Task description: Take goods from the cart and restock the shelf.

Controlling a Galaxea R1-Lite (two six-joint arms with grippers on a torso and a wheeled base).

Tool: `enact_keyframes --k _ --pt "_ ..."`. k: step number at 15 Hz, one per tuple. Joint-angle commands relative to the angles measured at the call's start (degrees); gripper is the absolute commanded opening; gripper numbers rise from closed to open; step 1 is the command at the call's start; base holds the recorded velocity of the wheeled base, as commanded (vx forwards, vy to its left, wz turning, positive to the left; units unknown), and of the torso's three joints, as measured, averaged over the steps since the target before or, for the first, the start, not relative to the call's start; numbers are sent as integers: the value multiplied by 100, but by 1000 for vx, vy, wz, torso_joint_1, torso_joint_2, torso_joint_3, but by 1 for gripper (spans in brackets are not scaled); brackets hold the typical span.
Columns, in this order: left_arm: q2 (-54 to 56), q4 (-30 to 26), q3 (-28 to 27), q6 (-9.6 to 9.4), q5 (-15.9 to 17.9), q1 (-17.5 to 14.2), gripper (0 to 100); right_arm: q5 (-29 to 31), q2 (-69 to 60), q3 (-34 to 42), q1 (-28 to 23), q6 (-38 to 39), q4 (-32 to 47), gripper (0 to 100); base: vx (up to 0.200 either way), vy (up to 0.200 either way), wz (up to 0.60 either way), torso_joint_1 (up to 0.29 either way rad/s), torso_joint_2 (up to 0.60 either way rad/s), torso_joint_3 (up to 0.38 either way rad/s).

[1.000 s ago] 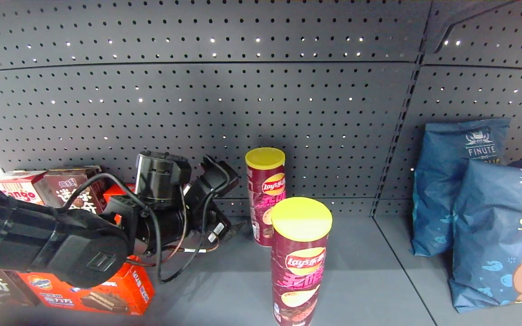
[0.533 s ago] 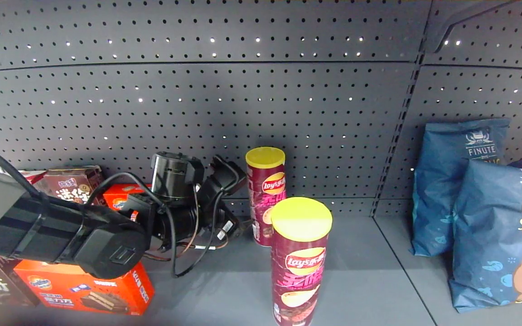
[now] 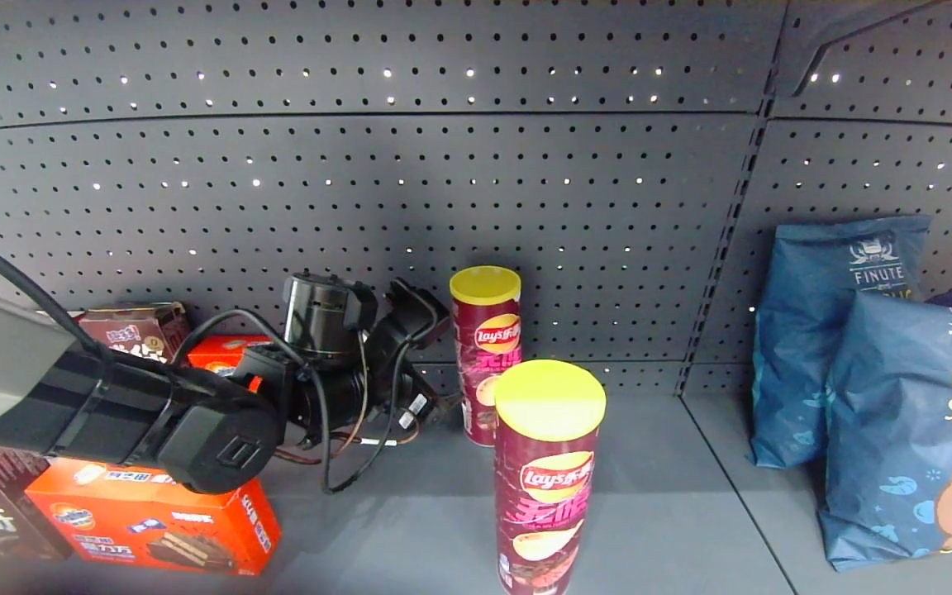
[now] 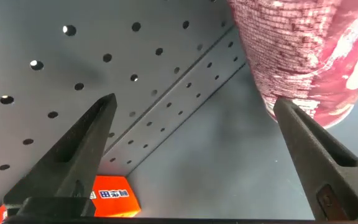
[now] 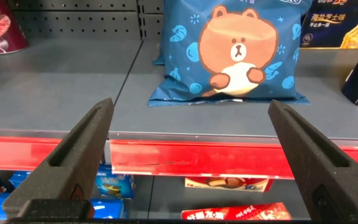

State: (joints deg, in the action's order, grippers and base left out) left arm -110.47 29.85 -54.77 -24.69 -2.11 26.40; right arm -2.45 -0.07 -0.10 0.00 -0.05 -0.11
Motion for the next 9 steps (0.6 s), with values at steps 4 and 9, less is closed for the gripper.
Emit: enact_keyframes --k 4,9 --pt "-150 3 -201 -1 0 -21 100 -1 7 1 0 -4 -7 100 0 0 0 0 0 0" --pt "-185 3 -227 -1 0 -13 100 -1 7 1 0 -4 -7 100 0 0 0 0 0 0"
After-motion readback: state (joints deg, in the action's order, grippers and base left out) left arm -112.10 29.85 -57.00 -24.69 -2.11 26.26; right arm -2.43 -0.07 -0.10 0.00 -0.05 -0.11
